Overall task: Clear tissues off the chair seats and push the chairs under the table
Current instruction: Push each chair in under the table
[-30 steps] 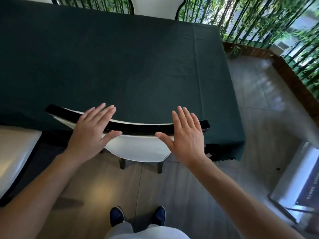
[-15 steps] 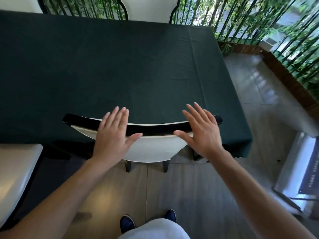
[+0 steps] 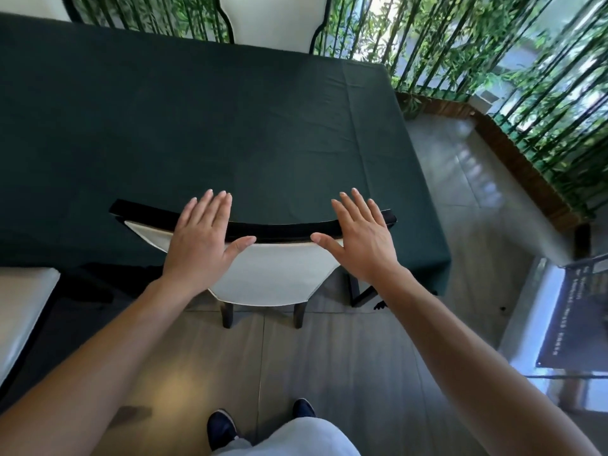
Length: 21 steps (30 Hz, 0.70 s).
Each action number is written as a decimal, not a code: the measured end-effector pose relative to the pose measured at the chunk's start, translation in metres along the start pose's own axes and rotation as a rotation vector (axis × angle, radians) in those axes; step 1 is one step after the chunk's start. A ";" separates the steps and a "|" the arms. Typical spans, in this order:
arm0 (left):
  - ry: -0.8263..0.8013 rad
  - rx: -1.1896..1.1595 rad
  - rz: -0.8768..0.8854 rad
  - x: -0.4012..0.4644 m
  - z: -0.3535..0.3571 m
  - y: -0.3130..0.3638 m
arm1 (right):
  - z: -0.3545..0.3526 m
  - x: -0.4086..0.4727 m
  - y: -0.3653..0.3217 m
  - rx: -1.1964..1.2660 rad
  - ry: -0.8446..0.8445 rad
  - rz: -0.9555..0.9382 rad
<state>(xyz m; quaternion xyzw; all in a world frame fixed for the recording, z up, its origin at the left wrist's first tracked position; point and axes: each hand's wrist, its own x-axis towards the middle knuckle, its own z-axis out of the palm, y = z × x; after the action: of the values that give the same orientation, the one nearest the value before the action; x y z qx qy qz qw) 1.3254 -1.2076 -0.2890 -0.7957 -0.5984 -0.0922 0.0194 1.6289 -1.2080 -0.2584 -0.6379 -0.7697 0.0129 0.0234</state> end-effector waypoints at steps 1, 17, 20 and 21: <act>-0.016 -0.002 -0.011 -0.001 -0.001 0.001 | -0.002 -0.001 -0.001 0.003 -0.010 0.000; 0.316 -0.165 -0.230 -0.080 -0.125 0.002 | -0.144 -0.030 -0.059 0.509 0.066 -0.370; 0.419 -0.080 -0.332 -0.127 -0.148 -0.020 | -0.152 -0.041 -0.089 0.518 0.111 -0.528; 0.448 -0.064 -0.392 -0.144 -0.155 -0.029 | -0.155 -0.041 -0.100 0.522 0.112 -0.565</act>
<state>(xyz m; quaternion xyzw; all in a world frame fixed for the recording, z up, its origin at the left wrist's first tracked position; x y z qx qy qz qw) 1.2406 -1.3578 -0.1631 -0.6249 -0.7183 -0.2863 0.1076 1.5468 -1.2682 -0.0999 -0.3729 -0.8834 0.1664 0.2298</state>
